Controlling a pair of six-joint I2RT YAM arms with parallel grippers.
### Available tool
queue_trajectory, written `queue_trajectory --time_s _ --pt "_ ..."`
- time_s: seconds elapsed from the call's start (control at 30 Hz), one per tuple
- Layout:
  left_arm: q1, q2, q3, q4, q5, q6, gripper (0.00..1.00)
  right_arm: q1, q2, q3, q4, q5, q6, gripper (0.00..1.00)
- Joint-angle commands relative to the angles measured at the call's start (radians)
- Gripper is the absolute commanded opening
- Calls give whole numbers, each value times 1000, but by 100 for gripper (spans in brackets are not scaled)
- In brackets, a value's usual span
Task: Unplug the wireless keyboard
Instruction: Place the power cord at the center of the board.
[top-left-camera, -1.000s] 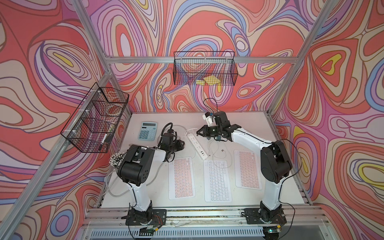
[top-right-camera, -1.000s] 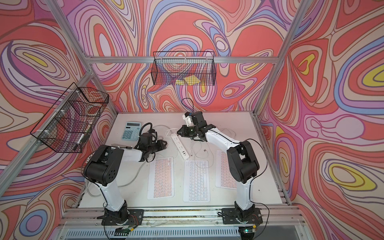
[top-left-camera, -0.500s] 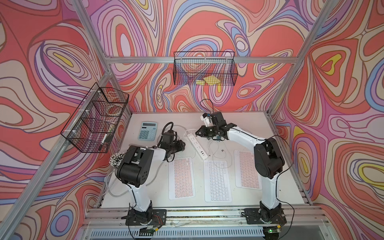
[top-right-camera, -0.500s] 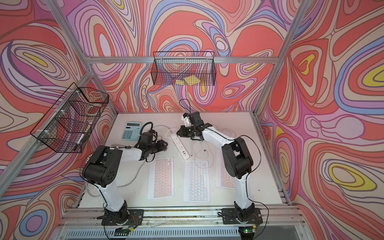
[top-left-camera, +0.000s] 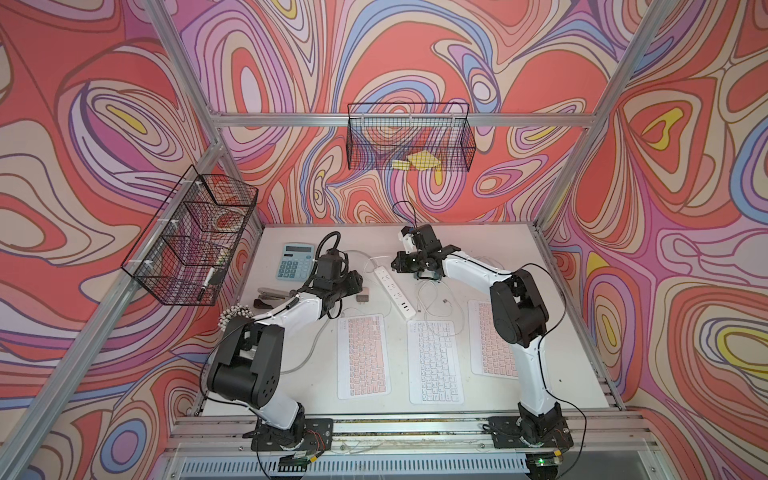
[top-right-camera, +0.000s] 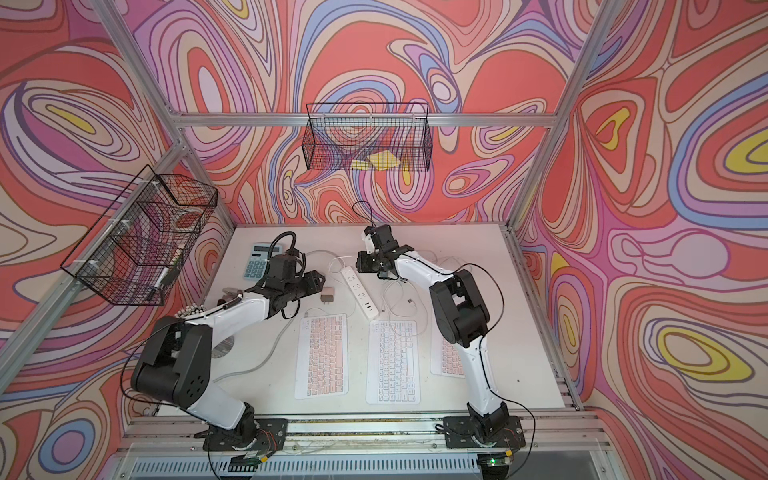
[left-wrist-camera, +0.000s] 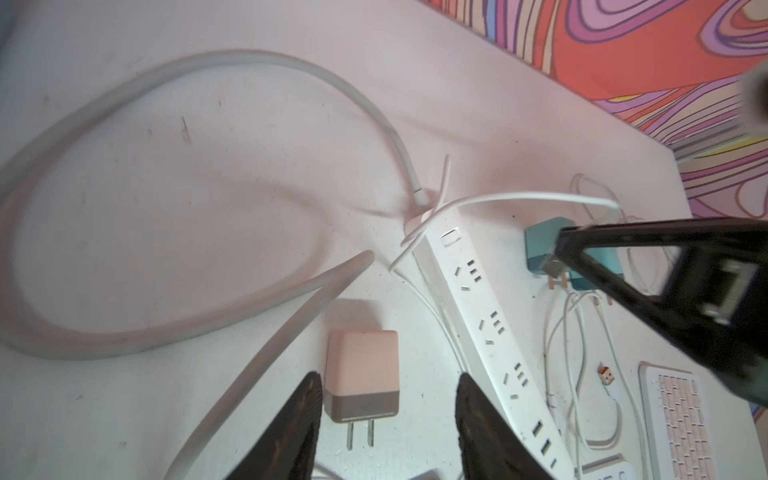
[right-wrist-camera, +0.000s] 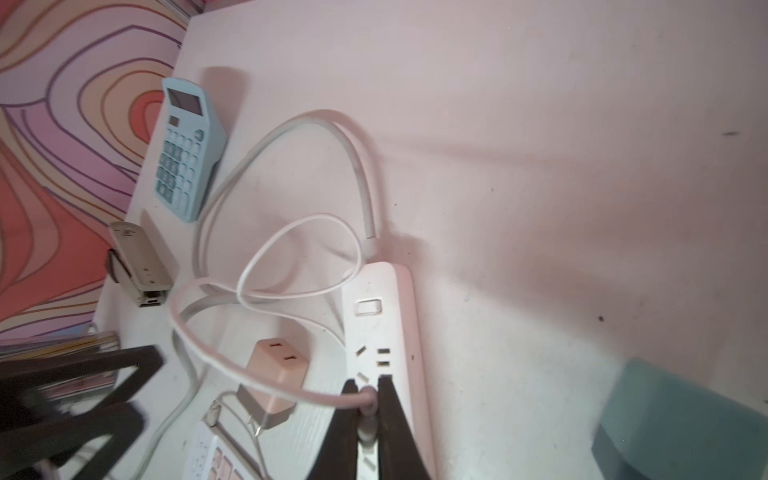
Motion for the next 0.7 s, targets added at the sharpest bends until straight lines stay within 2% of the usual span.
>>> queue_trajectory --time_s 0.0,0.33,0.5,0.67 --pt "5 -70 -59 -102 -6 7 52 2 50 65 -30 76 -33 12" --pt "4 -328 -284 -223 -34 -73 51 2 217 258 -161 153 -58 18" --pt "-8 -387 -306 -308 -60 -84 51 2 196 230 -153 178 -53 20" --pt "-36 -398 -311 -400 -101 -113 48 11 130 170 -150 197 -83 29"
